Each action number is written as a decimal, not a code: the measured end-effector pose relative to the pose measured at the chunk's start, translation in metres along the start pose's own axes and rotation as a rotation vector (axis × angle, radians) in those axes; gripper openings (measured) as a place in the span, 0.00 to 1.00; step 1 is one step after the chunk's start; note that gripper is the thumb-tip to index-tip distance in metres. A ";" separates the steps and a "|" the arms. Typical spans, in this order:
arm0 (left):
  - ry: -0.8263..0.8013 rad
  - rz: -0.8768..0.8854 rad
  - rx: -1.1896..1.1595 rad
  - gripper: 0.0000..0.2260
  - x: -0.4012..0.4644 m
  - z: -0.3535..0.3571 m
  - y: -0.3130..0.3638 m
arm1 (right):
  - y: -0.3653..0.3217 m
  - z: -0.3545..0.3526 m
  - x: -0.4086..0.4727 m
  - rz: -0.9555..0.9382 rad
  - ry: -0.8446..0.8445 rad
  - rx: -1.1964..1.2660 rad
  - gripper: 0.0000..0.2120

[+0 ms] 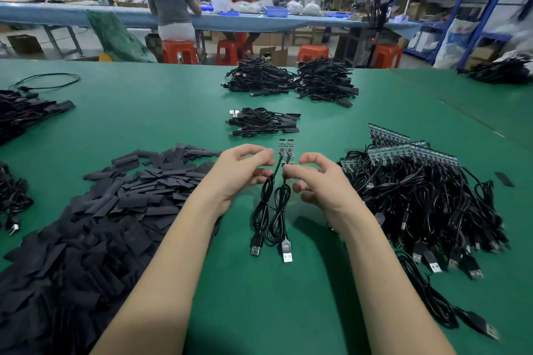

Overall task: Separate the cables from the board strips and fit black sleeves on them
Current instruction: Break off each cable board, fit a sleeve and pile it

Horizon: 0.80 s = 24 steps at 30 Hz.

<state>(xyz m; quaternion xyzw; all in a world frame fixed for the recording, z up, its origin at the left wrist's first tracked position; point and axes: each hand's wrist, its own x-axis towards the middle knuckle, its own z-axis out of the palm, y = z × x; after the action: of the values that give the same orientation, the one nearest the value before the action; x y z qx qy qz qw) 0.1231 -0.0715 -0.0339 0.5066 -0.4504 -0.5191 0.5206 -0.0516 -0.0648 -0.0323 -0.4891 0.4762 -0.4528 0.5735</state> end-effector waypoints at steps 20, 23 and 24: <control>-0.226 -0.053 -0.045 0.02 -0.010 0.015 0.002 | -0.002 -0.003 0.002 0.183 -0.027 0.232 0.07; -0.248 -0.091 -0.116 0.02 -0.011 0.016 0.004 | 0.000 -0.002 0.004 0.276 -0.017 0.369 0.11; -0.249 -0.110 -0.144 0.04 -0.010 0.017 0.004 | 0.001 -0.001 0.004 0.308 -0.012 0.433 0.12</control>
<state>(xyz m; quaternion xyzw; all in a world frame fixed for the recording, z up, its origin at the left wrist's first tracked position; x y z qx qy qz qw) 0.1059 -0.0627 -0.0282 0.4237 -0.4447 -0.6366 0.4663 -0.0521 -0.0688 -0.0337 -0.2795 0.4335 -0.4487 0.7298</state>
